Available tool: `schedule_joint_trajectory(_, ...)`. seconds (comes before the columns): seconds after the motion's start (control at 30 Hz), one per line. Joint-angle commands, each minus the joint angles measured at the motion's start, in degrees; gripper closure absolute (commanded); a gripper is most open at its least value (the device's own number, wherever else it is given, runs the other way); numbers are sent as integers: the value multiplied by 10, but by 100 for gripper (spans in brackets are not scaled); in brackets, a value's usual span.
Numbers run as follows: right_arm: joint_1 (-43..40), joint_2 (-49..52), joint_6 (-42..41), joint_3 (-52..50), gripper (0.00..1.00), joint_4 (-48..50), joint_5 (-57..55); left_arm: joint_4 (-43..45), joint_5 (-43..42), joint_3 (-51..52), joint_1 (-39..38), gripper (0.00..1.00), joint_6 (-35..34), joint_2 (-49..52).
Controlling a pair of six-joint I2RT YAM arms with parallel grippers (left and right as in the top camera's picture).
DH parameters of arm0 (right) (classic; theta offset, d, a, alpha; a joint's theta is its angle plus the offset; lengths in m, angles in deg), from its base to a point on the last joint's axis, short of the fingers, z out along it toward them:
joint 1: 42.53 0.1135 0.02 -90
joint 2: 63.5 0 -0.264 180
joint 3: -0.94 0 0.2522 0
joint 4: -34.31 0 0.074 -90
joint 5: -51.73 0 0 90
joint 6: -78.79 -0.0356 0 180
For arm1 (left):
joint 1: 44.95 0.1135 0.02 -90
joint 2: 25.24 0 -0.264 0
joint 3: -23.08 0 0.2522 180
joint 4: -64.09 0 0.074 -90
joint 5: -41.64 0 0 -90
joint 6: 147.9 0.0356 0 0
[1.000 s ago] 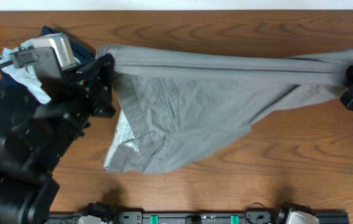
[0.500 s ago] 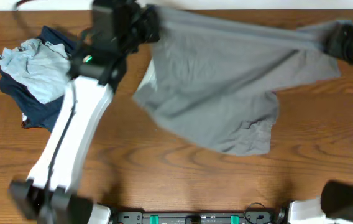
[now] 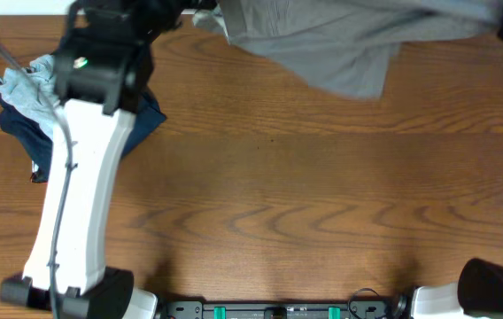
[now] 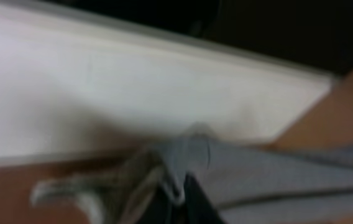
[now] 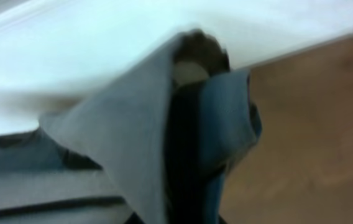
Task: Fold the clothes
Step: 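Lift the shorts with both grippers and swing them upward to flatten, then lay the shorts down on the table with both grippers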
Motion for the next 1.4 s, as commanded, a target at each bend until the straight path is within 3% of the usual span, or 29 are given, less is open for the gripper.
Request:
schedule_joint_trajectory(0.0,-44,27,10,-16,85,-73,-193,-133,69,9,48,94,14,12)
schedule_joint_trajectory(0.1,-44,38,18,-53,69,-166,-197,-272,69,34,48,94,14,23)
schedule_joint_trajectory(0.27,-47,43,-28,-197,66,-209,-295,-399,38,111,40,94,14,46)
schedule_joint_trajectory(0.43,-54,43,-46,-313,64,-170,-258,-384,-34,251,7,94,16,47)
schedule_joint_trajectory(0.7,-31,43,107,-449,59,-128,21,-329,-33,374,-45,94,16,47)
schedule_joint_trajectory(1.0,46,43,77,-666,51,107,227,-326,37,375,-45,94,16,46)
schedule_joint_trajectory(1.17,99,43,-20,-746,39,265,229,-325,42,375,-45,94,16,46)
schedule_joint_trajectory(1.37,148,43,-92,-784,38,384,208,-318,42,375,-45,94,16,46)
